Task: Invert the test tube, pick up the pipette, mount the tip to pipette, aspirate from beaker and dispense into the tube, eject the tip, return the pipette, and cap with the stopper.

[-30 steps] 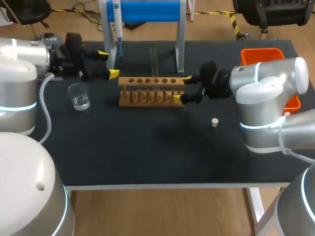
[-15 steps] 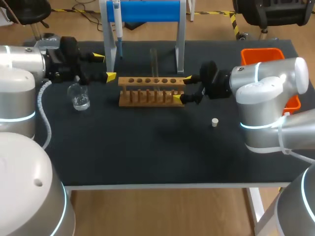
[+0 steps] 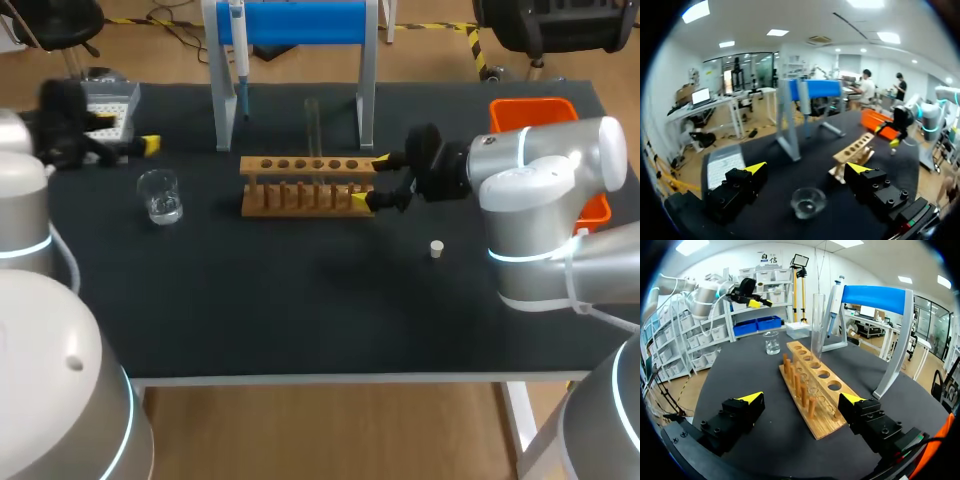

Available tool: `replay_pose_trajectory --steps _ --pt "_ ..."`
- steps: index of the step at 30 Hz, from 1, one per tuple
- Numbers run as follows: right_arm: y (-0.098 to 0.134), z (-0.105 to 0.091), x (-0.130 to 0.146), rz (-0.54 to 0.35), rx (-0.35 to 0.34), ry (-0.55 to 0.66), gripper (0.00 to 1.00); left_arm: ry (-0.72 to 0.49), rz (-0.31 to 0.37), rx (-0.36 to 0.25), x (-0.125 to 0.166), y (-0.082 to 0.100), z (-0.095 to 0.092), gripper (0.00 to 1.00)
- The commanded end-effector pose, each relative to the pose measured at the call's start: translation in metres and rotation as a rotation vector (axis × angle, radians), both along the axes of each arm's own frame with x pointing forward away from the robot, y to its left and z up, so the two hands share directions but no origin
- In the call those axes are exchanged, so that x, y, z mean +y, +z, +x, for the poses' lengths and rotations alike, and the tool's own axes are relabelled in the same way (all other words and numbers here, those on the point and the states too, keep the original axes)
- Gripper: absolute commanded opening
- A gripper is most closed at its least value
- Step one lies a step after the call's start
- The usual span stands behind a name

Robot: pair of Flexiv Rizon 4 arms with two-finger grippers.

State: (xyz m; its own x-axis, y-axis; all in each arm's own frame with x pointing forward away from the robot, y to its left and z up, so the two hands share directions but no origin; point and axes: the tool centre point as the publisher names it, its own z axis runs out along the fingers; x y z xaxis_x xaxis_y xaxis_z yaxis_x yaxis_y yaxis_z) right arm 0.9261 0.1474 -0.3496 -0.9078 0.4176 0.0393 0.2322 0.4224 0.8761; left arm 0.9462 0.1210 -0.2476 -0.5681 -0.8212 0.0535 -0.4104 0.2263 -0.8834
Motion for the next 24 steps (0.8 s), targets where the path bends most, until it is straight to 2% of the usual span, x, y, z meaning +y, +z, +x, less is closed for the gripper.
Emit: replay_pose_trajectory --steps 1,5,7,24 --pt "0.000 0.000 0.000 -0.001 0.001 0.002 1.00 0.137 0.014 0.001 0.032 -0.002 0.004 1.00" --pt "0.000 0.000 0.000 -0.001 0.001 0.002 1.00 0.241 0.035 0.023 0.054 -0.004 0.020 1.00" --pt "0.000 0.000 0.000 -0.001 0.001 0.002 1.00 0.307 0.044 0.059 0.063 -0.007 0.027 1.00" --pt "0.000 0.000 0.000 -0.001 0.001 0.002 1.00 0.307 0.044 0.059 0.063 -0.007 0.027 1.00"
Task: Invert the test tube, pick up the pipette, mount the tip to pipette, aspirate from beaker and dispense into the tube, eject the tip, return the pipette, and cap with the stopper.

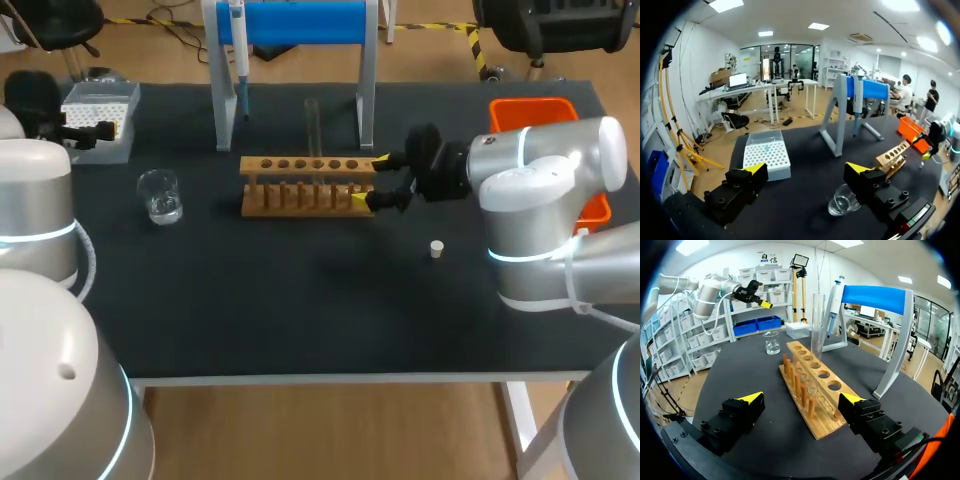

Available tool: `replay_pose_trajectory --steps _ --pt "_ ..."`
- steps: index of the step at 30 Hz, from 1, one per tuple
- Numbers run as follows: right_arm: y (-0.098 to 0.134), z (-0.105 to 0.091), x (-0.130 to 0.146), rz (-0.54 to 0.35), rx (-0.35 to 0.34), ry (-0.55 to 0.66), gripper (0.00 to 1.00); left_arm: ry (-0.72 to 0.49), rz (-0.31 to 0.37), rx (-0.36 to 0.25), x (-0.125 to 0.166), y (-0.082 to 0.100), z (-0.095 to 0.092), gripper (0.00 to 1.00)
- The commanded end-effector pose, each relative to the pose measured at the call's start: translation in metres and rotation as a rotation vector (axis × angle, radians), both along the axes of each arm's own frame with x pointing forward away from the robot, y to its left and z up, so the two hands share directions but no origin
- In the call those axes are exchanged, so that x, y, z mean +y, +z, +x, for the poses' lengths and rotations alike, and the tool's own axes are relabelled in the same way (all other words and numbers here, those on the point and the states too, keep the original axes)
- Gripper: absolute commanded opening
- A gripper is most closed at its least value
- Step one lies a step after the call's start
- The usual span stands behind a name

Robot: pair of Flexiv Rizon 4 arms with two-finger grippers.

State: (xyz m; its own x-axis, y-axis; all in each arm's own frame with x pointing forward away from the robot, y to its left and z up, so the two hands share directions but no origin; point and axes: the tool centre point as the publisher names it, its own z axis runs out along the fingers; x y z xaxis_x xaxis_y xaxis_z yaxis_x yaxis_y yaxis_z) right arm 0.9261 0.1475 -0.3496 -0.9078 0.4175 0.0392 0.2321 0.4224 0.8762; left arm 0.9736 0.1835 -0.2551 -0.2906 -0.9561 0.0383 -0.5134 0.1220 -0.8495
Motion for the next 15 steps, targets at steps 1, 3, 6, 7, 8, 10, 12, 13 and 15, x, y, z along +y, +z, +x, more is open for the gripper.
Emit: replay_pose_trajectory --steps 1,3,6,7,8,10,12,13,15 --pt "0.000 0.000 -0.001 -0.001 0.001 0.002 1.00 0.012 -0.010 0.004 -0.001 -0.001 -0.003 1.00" --pt "0.000 0.000 -0.001 -0.001 0.001 0.002 1.00 0.038 -0.018 0.014 0.002 -0.008 -0.005 1.00" --pt "0.000 0.000 -0.001 -0.001 0.001 0.002 1.00 0.072 -0.028 0.017 0.014 -0.016 -0.002 1.00" --pt "0.000 0.000 -0.001 -0.001 0.001 0.002 1.00 0.089 -0.030 0.016 0.019 -0.018 0.000 1.00" --pt "0.000 0.000 -0.001 -0.001 0.001 0.002 1.00 0.092 -0.033 0.015 0.024 -0.020 0.003 1.00" --pt "0.000 0.000 -0.001 -0.001 0.001 0.002 1.00 0.094 -0.034 0.012 0.031 -0.024 0.009 1.00" --pt "0.000 0.000 -0.001 -0.001 0.001 0.002 1.00 0.092 -0.030 0.009 0.037 -0.027 0.018 1.00" --pt "0.000 0.000 -0.001 -0.001 0.001 0.002 1.00 0.092 -0.023 0.009 0.040 -0.029 0.023 1.00" --pt "0.000 0.000 -0.001 -0.001 0.001 0.002 1.00 0.087 -0.018 0.005 0.047 -0.031 0.034 1.00"
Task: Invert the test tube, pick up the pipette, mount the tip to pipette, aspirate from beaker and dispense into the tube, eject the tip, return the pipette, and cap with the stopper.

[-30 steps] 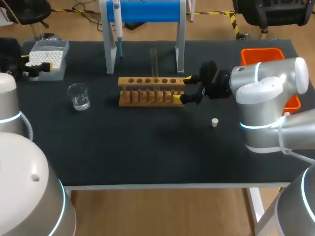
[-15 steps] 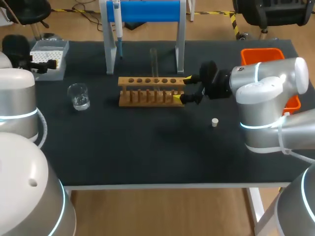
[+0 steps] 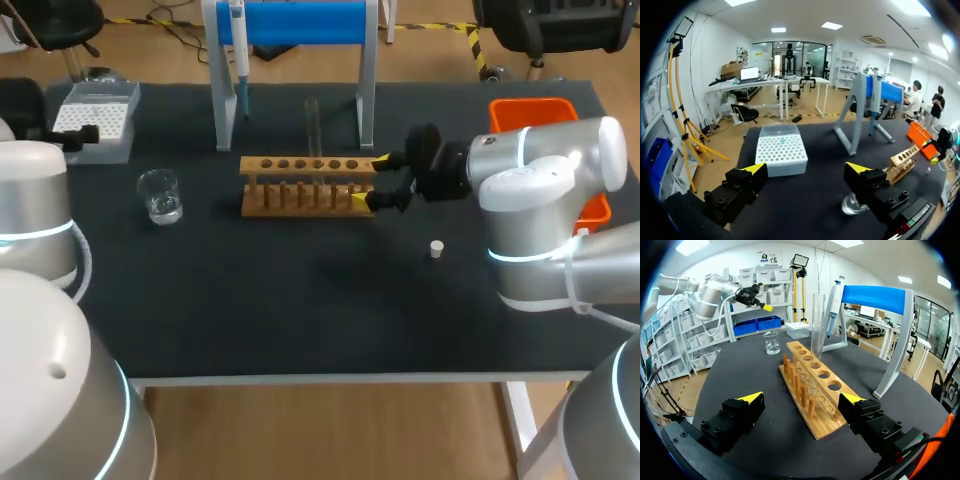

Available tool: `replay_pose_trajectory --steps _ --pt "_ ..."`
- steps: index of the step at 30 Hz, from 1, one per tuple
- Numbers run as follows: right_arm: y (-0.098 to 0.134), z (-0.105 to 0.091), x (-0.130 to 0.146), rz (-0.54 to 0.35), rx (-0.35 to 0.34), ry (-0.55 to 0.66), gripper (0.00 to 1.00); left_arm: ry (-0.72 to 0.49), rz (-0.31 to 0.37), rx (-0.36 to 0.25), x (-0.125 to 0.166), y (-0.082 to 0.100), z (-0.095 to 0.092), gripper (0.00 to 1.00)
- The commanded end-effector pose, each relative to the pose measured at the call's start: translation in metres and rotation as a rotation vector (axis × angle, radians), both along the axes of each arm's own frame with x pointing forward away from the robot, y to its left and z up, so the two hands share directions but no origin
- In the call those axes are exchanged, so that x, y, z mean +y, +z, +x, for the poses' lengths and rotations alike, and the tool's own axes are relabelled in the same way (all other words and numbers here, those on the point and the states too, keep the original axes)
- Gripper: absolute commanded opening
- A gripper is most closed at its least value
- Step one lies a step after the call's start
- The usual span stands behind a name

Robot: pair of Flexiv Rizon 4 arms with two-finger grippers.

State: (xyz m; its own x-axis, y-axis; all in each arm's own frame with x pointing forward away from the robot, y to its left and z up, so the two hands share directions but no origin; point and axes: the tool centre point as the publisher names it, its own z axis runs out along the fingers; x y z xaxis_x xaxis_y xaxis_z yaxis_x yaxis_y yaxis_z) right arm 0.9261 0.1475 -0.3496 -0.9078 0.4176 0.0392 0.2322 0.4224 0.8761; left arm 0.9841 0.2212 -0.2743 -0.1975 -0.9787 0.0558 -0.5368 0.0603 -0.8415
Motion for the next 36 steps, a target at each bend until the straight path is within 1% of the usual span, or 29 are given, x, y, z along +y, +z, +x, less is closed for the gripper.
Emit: replay_pose_trajectory --steps 1,4,8,9,10,11,12,13,15,16,17,18,19,23,24,28,31,32,33,34,35,36 --pt "0.000 0.000 -0.001 -0.001 0.001 0.002 1.00 -0.006 0.003 -0.012 0.012 -0.013 0.028 1.00" --pt "0.000 0.000 -0.001 -0.001 0.001 0.002 1.00 0.011 0.012 -0.015 0.022 -0.017 0.044 1.00" --pt "0.000 0.000 -0.001 -0.001 0.001 0.002 1.00 0.032 0.034 0.004 0.030 -0.022 0.064 1.00" --pt "0.000 0.000 -0.001 -0.001 0.001 0.002 1.00 0.031 0.045 0.012 0.031 -0.024 0.069 0.95" --pt "0.000 0.000 -0.001 -0.001 0.001 0.002 1.00 0.032 0.048 0.015 0.032 -0.025 0.073 0.92" --pt "0.000 0.000 -0.001 -0.001 0.001 0.002 1.00 0.031 0.053 0.020 0.033 -0.025 0.076 0.96" --pt "0.000 0.000 -0.001 -0.001 0.001 0.002 1.00 0.029 0.056 0.022 0.033 -0.026 0.079 0.96" --pt "0.000 0.000 -0.001 -0.001 0.001 0.002 1.00 0.028 0.058 0.023 0.033 -0.027 0.082 0.91" --pt "0.000 0.000 -0.001 -0.001 0.001 0.002 1.00 0.028 0.058 0.022 0.032 -0.027 0.088 0.88" --pt "0.000 0.000 -0.001 -0.001 0.001 0.002 1.00 0.027 0.058 0.022 0.030 -0.028 0.091 0.74" --pt "0.000 0.000 -0.001 -0.001 0.001 0.002 1.00 0.026 0.058 0.024 0.029 -0.029 0.093 0.70" --pt "0.000 0.000 -0.001 -0.001 0.001 0.002 1.00 0.025 0.058 0.025 0.028 -0.031 0.095 0.74" --pt "0.000 0.000 -0.001 -0.001 0.001 0.002 1.00 0.024 0.057 0.027 0.027 -0.032 0.097 0.75" --pt "0.000 0.000 -0.001 -0.001 0.001 0.002 1.00 0.041 0.040 0.037 0.026 -0.036 0.104 0.73" --pt "0.000 0.000 -0.001 -0.001 0.001 0.002 1.00 0.042 0.039 0.037 0.026 -0.037 0.105 0.74" --pt "0.000 0.000 -0.001 -0.001 0.001 0.002 1.00 0.056 0.054 0.072 0.026 -0.041 0.109 0.69" --pt "0.000 0.000 -0.001 -0.001 0.001 0.002 1.00 0.069 0.059 0.083 0.028 -0.043 0.112 0.69" --pt "0.000 0.000 -0.001 -0.001 0.001 0.002 1.00 0.072 0.059 0.082 0.028 -0.043 0.112 0.76" --pt "0.000 0.000 -0.001 -0.001 0.001 0.002 1.00 0.073 0.059 0.083 0.028 -0.043 0.113 0.78" --pt "0.000 0.000 -0.001 -0.001 0.001 0.002 1.00 0.075 0.059 0.084 0.027 -0.043 0.114 0.74" --pt "0.000 0.000 -0.001 -0.001 0.001 0.002 1.00 0.077 0.059 0.085 0.026 -0.044 0.115 0.74" --pt "0.000 0.000 -0.001 -0.001 0.001 0.002 1.00 0.079 0.060 0.089 0.025 -0.045 0.116 0.70"
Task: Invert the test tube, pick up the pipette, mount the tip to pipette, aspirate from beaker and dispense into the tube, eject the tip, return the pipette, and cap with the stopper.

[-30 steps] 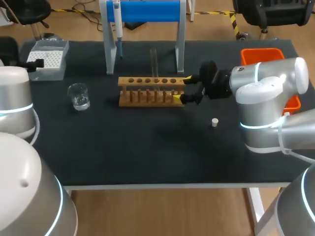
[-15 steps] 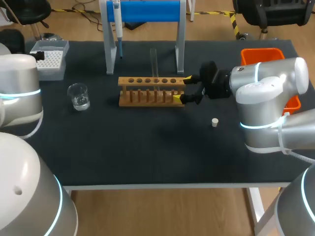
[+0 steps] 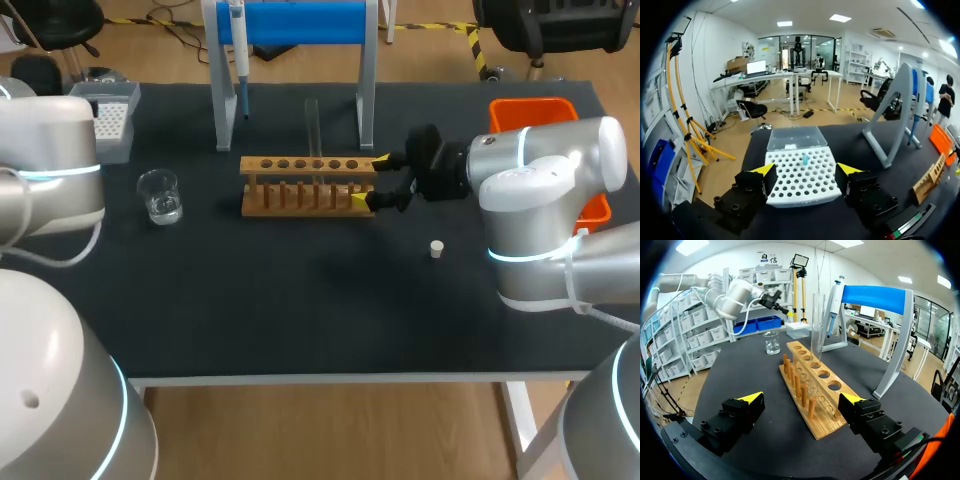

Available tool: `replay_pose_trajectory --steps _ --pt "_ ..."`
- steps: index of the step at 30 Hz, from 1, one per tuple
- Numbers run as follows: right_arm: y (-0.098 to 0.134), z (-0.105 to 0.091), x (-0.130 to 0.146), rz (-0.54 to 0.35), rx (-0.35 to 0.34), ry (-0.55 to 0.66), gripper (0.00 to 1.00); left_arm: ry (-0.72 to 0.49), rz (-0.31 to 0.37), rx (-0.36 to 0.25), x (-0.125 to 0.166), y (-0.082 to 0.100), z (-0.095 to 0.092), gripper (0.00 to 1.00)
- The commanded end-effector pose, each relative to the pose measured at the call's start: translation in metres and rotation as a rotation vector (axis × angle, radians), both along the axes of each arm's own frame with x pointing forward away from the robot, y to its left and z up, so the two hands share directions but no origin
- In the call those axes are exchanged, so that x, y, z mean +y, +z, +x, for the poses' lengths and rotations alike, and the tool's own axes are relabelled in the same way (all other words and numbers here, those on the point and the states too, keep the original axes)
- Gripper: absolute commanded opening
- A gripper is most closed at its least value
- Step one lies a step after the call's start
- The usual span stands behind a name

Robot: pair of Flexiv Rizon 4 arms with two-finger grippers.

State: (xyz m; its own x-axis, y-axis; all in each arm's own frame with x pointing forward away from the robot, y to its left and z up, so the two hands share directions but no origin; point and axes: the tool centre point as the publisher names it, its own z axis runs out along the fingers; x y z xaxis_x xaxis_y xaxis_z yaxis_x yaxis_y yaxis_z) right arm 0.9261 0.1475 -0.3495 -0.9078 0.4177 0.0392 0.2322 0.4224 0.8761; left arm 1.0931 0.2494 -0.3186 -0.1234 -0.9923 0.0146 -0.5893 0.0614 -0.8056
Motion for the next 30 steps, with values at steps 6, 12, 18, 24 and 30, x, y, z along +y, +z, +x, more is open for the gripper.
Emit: replay_pose_trajectory --steps 6,12,18,24,30 --pt "0.000 0.000 -0.001 -0.001 0.001 0.002 1.00 0.008 0.004 0.041 -0.008 -0.005 0.010 0.47" --pt "0.000 0.000 -0.001 -0.001 0.001 0.002 1.00 0.011 0.000 0.052 -0.009 -0.010 0.012 0.42" --pt "0.000 0.000 -0.001 -0.001 0.001 0.002 1.00 0.010 -0.003 0.062 -0.011 -0.013 0.014 0.42" --pt "0.000 0.000 -0.001 -0.001 0.001 0.002 1.00 0.011 -0.007 0.073 -0.011 -0.017 0.016 0.44" --pt "0.000 0.000 -0.001 -0.001 0.001 0.002 1.00 0.006 -0.009 0.082 -0.013 -0.020 0.019 0.42"
